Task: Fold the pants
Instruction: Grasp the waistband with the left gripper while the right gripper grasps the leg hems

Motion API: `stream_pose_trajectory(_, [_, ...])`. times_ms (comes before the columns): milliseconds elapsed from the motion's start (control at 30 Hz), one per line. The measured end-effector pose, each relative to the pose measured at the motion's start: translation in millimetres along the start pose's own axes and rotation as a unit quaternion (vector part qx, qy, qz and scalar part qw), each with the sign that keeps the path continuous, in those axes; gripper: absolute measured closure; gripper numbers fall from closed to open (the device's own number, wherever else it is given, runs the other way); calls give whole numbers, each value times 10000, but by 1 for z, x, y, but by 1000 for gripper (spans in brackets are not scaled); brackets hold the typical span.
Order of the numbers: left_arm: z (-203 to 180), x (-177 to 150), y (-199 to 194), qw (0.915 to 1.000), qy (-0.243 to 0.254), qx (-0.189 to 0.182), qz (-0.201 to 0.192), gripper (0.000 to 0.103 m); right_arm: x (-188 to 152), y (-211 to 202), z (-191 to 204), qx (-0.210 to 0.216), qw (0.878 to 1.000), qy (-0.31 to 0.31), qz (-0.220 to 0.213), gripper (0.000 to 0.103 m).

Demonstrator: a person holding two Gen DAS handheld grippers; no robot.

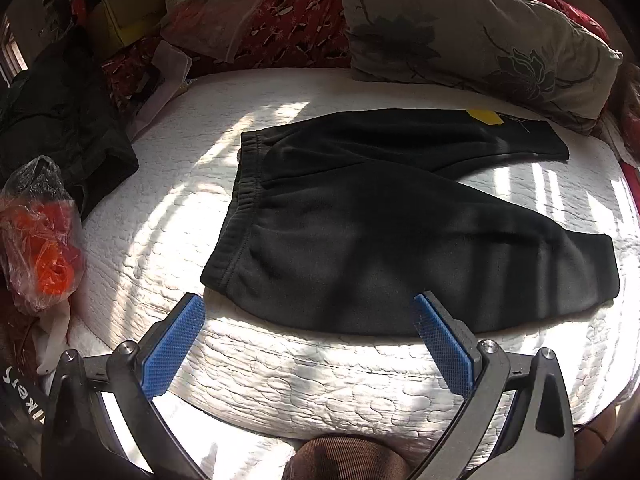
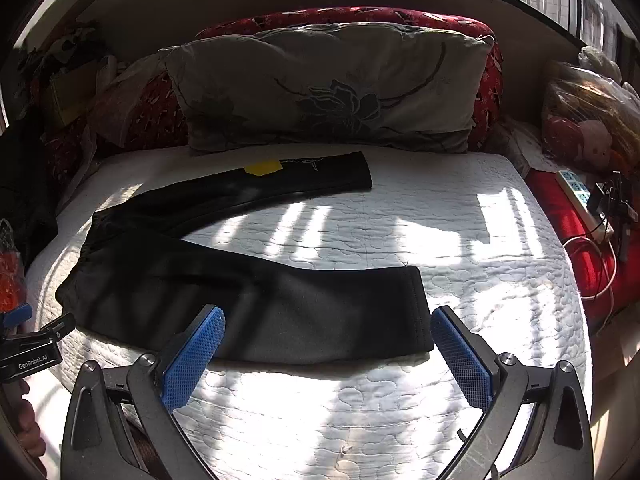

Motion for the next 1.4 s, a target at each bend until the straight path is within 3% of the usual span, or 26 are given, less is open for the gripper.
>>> stream_pose_trajectory(200, [84, 84, 32, 9982, -556, -132, 187, 0, 74, 70, -19, -271, 9988, -266, 307, 1])
stream_pose_trajectory(333, [115, 127, 73, 9930, -832, -486, 677, 0, 115, 126, -19, -86, 9972, -161, 731, 1])
stream_pose_trajectory(500, [132, 139, 122, 9740, -1594, -1130, 1150, 0, 150, 197, -10, 429, 9897, 247, 1346, 5])
stream_pose_trajectory(567, [132, 140, 132, 9715, -1638, -1230, 1191, 0, 159, 222, -2, 641, 9851, 308, 1567, 7])
stream_pose_trajectory(767, [127, 141, 147, 9672, -1583, -1382, 1427, 0, 167, 290, 14, 547, 9748, 170, 2156, 16])
stream_pose_trajectory(833, [128, 144, 149, 9652, -1662, -1458, 1398, 0, 167, 302, 17, 699, 9708, 297, 2277, 24])
stream_pose_trajectory(933, [130, 148, 156, 9598, -1847, -1592, 1391, 0, 166, 309, 22, 846, 9689, 375, 2293, 23])
stream_pose_trajectory(1033, [132, 148, 165, 9516, -2057, -1702, 1525, 0, 167, 303, 33, 1029, 9704, 86, 2184, 26])
stream_pose_trajectory(1100, [132, 149, 173, 9462, -2187, -1786, 1579, 0, 167, 300, 39, 1084, 9694, -109, 2200, 38])
stream_pose_trajectory(1200, [129, 152, 181, 9375, -2374, -1966, 1613, 0, 166, 301, 43, 1000, 9683, -197, 2283, 39])
stream_pose_trajectory(1400, [116, 163, 188, 9452, -1888, -2083, 1659, 0, 168, 303, 33, 1279, 9640, 91, 2328, 39])
Point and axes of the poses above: each gripper's, at about its wrist camera, not at the fingertips, and y roughly the way its jaws point, z to its left, x to its top, the point moved 6 cm from there along y, roughly the way its jaws point, and after that the axes turned 14 degrees about -x, right-handed, at the moved point
